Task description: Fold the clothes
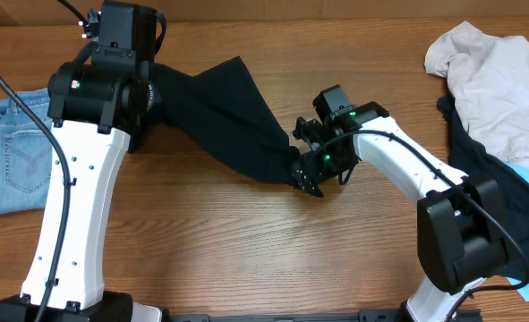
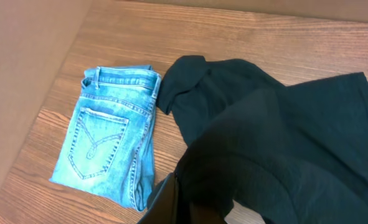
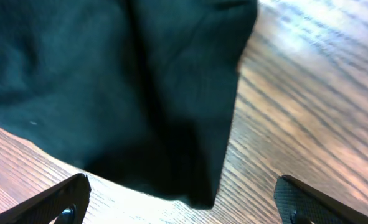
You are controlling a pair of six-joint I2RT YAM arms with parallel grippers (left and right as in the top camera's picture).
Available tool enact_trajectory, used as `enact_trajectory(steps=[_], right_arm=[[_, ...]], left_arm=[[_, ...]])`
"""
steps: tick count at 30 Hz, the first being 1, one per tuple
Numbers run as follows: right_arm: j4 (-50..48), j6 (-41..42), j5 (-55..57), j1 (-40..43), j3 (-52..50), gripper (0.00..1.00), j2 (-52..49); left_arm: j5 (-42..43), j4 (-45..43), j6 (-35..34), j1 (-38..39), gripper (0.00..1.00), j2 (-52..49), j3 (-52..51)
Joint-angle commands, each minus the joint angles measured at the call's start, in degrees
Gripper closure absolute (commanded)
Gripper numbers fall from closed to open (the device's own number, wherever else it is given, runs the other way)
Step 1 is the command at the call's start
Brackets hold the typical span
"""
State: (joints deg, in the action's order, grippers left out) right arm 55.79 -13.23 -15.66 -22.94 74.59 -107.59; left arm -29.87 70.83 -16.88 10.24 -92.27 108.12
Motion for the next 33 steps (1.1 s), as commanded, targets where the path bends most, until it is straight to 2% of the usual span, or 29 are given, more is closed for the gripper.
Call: enact_trajectory(steps=[1,5,13,16,18,19,22,25,28,33], right_arm=[[-0.1,-3.3,-0.5,-0.2,-2.6,0.02,0.0],[-1.2,-5.2,-0.3,-0.7,-5.2,0.02,-0.1],[-3.8,-4.7,1.2,-3.4,-6.8,0.13,-0.1],[-5.5,-1.5,5.3,-4.9,-6.8,0.19,-0.1],[-6.1,-1.3,5.5,-5.9,-6.8,0.33,-0.1],[-6.1,-1.3,5.6,-6.0,-6.8,0.46,-0.1],[-6.4,1.0,6.8,-6.0,-6.8,0.96,-0.1],[-7.4,9.2,15.0,-5.2,-6.5,0.96,0.0],[-6.1,13.6,22.7,-3.4,-3.4,0.96,0.7],[2.3,16.5,33.5,1.2,11.1,0.96,4.3]], left_arm=[[-2.5,-0.3,-1.6,-0.2,0.96,0.3,0.2],[-2.5,-0.5,-1.6,-0.2,0.96,0.3,0.2],[-2.5,-0.6,-1.6,-0.2,0.96,0.3,0.2],[-2.4,-0.6,-1.6,-0.2,0.96,0.3,0.2],[-2.1,-0.5,-1.6,-0.2,0.96,0.3,0.2],[-2.1,-0.5,-1.6,-0.2,0.96,0.3,0.2],[-2.1,-0.5,-1.6,-0.2,0.96,0.3,0.2],[-2.2,-0.2,-1.5,-0.2,0.96,0.3,0.2],[-2.6,-0.5,-1.1,-0.2,0.96,0.3,0.2],[-3.4,-1.9,0.4,-0.2,0.96,0.3,2.2]])
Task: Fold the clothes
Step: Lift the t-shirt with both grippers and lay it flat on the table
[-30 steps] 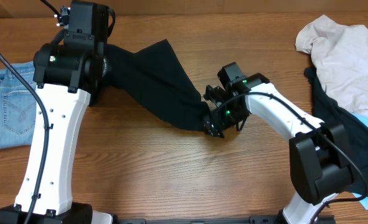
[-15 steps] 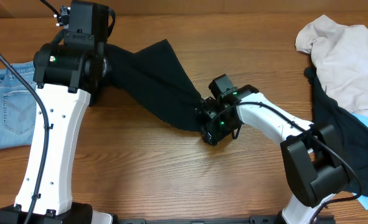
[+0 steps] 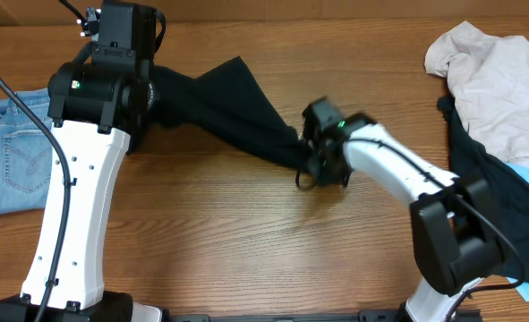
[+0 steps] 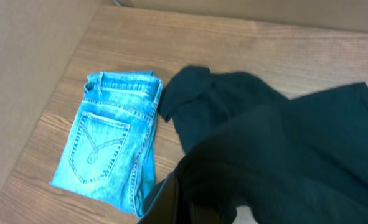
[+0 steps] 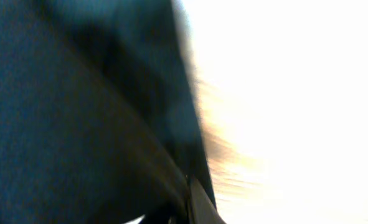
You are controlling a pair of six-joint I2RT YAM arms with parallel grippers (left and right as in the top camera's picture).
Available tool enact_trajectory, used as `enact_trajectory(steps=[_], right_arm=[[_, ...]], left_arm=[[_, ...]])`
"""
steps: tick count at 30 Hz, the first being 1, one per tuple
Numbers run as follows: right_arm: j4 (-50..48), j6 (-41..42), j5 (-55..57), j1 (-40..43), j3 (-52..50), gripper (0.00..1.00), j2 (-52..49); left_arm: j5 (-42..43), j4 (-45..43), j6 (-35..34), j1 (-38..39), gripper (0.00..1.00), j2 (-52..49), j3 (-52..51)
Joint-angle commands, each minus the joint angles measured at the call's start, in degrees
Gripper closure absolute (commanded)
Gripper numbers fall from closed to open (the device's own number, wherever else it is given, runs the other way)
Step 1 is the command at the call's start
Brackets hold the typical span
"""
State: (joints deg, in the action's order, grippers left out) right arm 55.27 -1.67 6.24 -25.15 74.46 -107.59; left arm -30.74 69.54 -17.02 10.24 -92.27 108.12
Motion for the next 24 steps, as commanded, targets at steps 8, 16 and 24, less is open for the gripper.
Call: enact_trajectory(steps=[8,16,24], right_arm=[[18.7,5.3,7.8,13.7,44.4,0.96,9.9],[29.9,4.7,6.1,15.7,61.0,0.96,14.8],[30.1,4.7,6.1,15.5,61.4,0.96,22.7]], left_arm=[[-1.8,2.8,2.2,-0.2,0.96,0.6,15.6],[1.8,10.2,2.2,-0.2,0.96,1.0,29.8],[2.3,12.9,1.6,-0.2,0.96,7.5,35.0]])
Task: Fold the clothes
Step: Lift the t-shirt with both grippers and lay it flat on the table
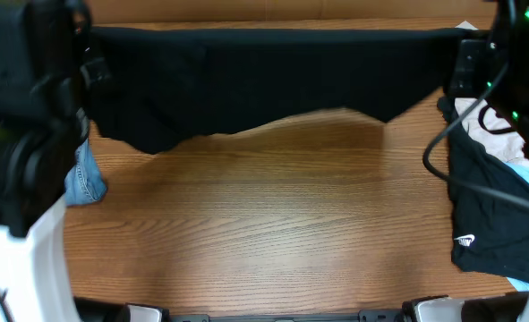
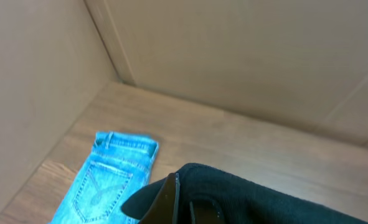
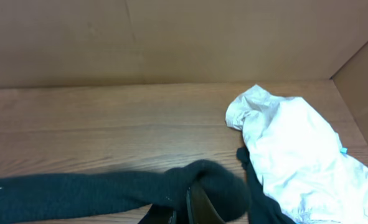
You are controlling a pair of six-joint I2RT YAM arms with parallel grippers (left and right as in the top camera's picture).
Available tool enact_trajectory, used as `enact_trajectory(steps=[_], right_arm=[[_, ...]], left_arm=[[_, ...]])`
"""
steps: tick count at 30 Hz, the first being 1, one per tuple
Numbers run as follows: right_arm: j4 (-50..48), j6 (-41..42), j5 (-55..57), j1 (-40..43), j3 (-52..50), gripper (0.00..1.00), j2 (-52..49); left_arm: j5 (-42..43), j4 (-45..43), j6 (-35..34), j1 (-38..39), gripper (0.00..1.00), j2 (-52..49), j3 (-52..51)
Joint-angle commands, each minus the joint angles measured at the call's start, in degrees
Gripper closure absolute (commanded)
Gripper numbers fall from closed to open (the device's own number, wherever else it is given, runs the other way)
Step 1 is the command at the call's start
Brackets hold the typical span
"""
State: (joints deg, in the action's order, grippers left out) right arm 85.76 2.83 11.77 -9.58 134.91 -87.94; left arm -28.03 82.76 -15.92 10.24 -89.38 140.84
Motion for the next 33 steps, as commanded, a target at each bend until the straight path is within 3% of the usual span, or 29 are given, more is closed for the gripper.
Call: enact_trajectory(steps=[1,9,19,22,26,33], right_arm=[[-0.6,0.2,0.6,0.0,0.9,0.96,3.8],[-2.3,0.2,0.6,0.0,0.9,0.96,3.3],[-3.8,0.2,0.6,0.0,0.8,0.96,-14.1],[-8.0,0.2,0.6,0.7,0.8,0.96,-20.8],[-19.9,0.2,2.0,3.2,0.8,0.96,-28.1],[-33.2,0.4,2.1,7.5,2.9,0.95,-28.2]], left_arm=[[0.2,-0.3,0.5,-0.2,0.96,5.4,2.3],[3.9,-0.3,0.5,-0.2,0.96,4.7,1.7],[4.1,-1.8,2.3,-0.2,0.96,-11.9,1.7],[4.0,-7.3,5.0,-0.7,0.96,-18.4,1.7],[3.7,-20.9,8.2,-3.7,0.96,-24.7,1.8],[7.0,-37.4,11.4,-9.7,0.96,-24.9,4.4]])
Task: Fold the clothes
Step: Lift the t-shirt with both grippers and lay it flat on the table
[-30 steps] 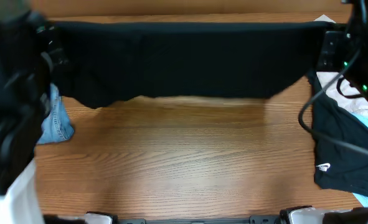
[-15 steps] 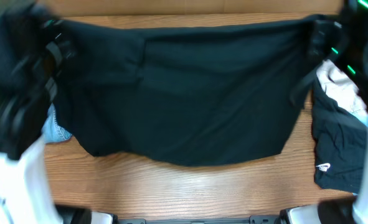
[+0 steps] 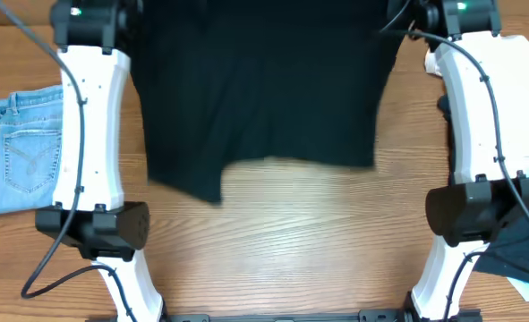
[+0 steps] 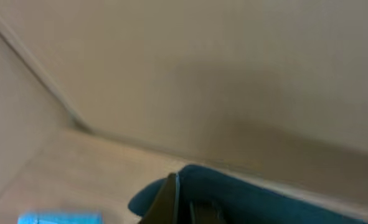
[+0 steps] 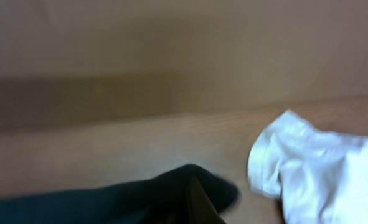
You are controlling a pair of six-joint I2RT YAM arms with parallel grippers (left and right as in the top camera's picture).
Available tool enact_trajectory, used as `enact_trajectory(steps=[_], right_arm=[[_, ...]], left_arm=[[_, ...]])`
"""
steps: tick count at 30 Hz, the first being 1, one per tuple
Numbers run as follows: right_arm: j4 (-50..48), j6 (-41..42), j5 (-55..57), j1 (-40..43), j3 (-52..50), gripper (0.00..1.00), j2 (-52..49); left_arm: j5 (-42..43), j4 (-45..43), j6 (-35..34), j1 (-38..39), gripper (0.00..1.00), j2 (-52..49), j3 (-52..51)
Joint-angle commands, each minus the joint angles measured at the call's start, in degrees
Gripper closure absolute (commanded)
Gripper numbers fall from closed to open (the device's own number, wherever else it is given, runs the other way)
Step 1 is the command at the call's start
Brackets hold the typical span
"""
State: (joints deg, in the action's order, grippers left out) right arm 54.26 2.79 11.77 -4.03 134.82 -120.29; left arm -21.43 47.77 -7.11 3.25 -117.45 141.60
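A black garment [image 3: 260,89] hangs spread out as a wide sheet between my two raised grippers, its uneven lower edge over the middle of the table. My left gripper [image 3: 125,11] is shut on the upper left corner. In the left wrist view the black cloth [image 4: 252,199] is bunched round the left gripper [image 4: 184,204]. My right gripper [image 3: 409,11] is shut on the upper right corner. The right wrist view shows the cloth [image 5: 109,199] wrapped over the right gripper [image 5: 193,205].
Folded blue jeans [image 3: 22,152] lie flat at the table's left edge. A white garment [image 3: 525,63] lies at the right, also seen as the white garment [image 5: 320,168]. Dark and light-blue clothes [image 3: 525,246] are piled at the front right. A brown wall [image 4: 202,68] closes the back.
Both grippers still hold the black garment. Its span in the overhead view is narrower, and it hangs further towards the front. Both wrist views show more wall and less table.
The black garment lay crumpled on the table, my left gripper on its end near the jeans and my right gripper open at the other end. Then the right gripper was shut on that end. Then the garment was stretched in the air between both, and now hangs spread.
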Motion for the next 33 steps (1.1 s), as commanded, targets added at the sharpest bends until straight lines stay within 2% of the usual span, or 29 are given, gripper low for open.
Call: enact_trajectory(steps=[1,5,8,13,16,23,28,33], right_arm=[[-1.9,0.5,2.1,2.5,3.8,0.96,4.5],[0.0,0.4,2.1,3.7,5.9,0.96,4.8],[4.3,0.3,2.1,4.1,5.8,0.96,4.7],[13.2,0.3,2.1,4.5,3.9,0.96,4.0],[18.5,0.3,2.1,4.8,1.6,0.92,3.5],[25.4,0.3,2.1,5.0,-11.2,0.93,2.4],[25.6,0.3,-1.4,5.4,-21.7,0.93,2.4],[25.0,0.3,-6.4,6.8,-30.2,0.93,2.4]], left_arm=[[1.6,-2.8,2.6,-3.3,0.96,3.3,4.9],[4.8,-1.6,2.7,-4.8,0.96,3.8,8.4],[8.5,3.1,2.9,-4.8,0.96,3.9,8.5],[15.7,19.4,0.7,-4.6,0.96,2.4,8.5],[19.4,29.2,-0.3,-4.6,0.96,0.4,8.5],[22.2,47.6,-1.8,-4.6,0.96,-11.0,8.4],[29.2,49.0,0.4,-4.2,0.96,-16.7,3.9],[28.5,49.1,0.3,-3.8,0.96,-16.9,-4.7]])
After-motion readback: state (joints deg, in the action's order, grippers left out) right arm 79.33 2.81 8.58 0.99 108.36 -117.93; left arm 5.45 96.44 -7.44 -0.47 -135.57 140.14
